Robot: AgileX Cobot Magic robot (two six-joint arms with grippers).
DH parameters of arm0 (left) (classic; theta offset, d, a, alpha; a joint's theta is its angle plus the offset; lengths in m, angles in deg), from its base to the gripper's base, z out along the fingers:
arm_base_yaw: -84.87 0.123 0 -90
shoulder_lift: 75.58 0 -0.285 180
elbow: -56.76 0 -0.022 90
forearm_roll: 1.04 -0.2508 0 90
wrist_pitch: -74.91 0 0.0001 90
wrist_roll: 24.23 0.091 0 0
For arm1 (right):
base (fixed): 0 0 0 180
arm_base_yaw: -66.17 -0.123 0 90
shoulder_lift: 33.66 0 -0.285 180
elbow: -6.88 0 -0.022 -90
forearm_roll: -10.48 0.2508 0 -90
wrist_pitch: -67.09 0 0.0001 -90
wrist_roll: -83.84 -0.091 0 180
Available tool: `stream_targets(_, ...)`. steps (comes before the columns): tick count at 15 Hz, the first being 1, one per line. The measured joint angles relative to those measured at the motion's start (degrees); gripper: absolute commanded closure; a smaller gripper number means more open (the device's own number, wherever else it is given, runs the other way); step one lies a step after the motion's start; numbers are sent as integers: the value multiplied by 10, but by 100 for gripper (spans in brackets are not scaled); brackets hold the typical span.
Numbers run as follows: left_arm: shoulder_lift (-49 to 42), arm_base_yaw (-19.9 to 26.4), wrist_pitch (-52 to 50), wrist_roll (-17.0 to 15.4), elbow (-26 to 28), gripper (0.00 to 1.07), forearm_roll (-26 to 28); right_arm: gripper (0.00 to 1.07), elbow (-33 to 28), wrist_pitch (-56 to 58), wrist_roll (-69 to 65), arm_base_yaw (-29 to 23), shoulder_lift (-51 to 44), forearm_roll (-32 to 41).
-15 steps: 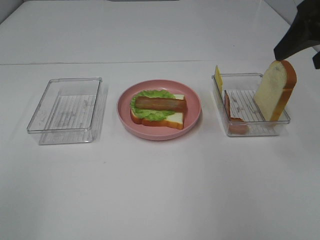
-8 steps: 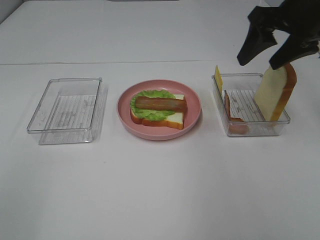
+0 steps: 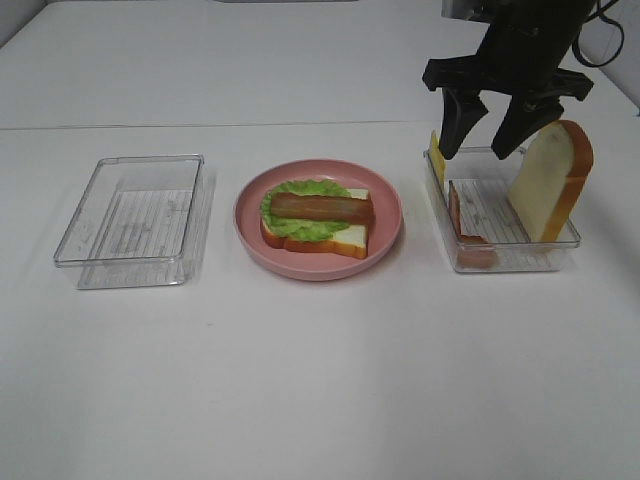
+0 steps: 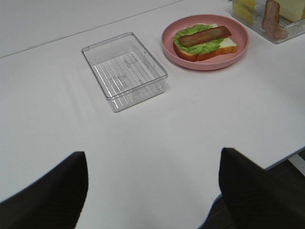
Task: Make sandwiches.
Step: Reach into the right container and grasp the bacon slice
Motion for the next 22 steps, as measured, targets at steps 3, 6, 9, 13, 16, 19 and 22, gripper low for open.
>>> stream_targets(3, 0, 0, 0, 0, 0, 33, 0, 46, 28, 1, -3, 0, 38, -10)
stream_targets(6, 0, 0, 0, 0, 0, 33, 0, 47, 31, 3, -5, 0, 69, -12)
stream_targets(9, 0, 0, 0, 0, 0, 33, 0, 54, 31, 4, -18, 0, 82, -21)
stream_targets(13, 0, 0, 0, 0, 0, 33, 0, 55, 31, 4, -21, 0, 82, -23)
stream_targets(16, 0, 0, 0, 0, 0, 33, 0, 55, 31, 4, -21, 0, 84, -23)
stream_targets(19, 0, 0, 0, 0, 0, 33, 0, 61, 31, 5, -21, 0, 101, -23)
stream_targets(22, 0, 0, 0, 0, 0, 33, 0, 83, 31, 5, -21, 0, 101, -23)
